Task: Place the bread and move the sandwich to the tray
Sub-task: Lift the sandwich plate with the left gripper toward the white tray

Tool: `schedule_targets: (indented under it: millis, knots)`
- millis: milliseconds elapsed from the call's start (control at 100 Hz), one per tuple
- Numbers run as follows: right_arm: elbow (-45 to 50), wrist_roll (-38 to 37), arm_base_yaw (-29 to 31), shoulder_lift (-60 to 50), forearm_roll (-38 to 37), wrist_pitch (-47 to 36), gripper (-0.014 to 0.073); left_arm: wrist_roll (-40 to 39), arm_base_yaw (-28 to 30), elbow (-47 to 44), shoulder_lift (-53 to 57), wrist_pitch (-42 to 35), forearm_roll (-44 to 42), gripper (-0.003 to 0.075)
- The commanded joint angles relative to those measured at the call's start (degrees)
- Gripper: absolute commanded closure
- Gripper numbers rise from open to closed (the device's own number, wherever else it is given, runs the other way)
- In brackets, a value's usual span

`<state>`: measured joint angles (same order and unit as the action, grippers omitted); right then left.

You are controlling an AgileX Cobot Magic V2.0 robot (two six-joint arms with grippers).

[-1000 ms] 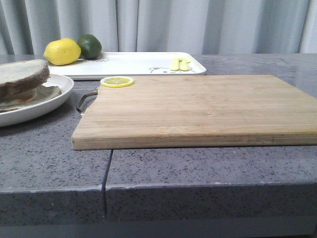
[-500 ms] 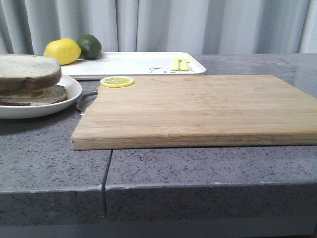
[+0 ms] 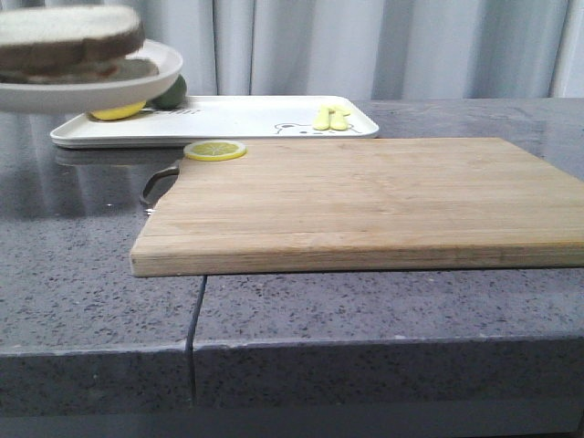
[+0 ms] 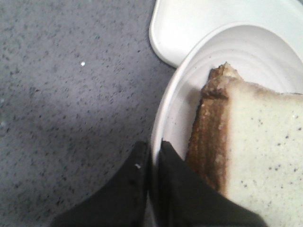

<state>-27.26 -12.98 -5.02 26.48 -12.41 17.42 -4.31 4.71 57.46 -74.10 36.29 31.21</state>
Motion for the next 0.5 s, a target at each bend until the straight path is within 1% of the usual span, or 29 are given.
schedule_targets:
  millis: [0, 240, 350, 490]
  knots:
    - [-1.63, 0.09, 0.29, 0.05, -0.87, -4.00, 0.0236, 0.60, 0.05, 4.89, -0.55, -3.97, 4.93, 0.0739]
    - [-1.63, 0.09, 0.29, 0.05, -0.87, -4.00, 0.0236, 5.59, 0.05, 13.77, -9.55, -0.62, 12.21, 0.0739]
    - [-1.63, 0.09, 0.29, 0.05, -0.87, -4.00, 0.0236, 5.65, -0.18, 18.23, -13.84, 0.41, 13.73, 0.0740]
    - [-1.63, 0.09, 0.29, 0.05, -0.87, -4.00, 0.0236, 5.72, -2.05, 24.21, -18.82, 0.81, 13.88, 0.0740]
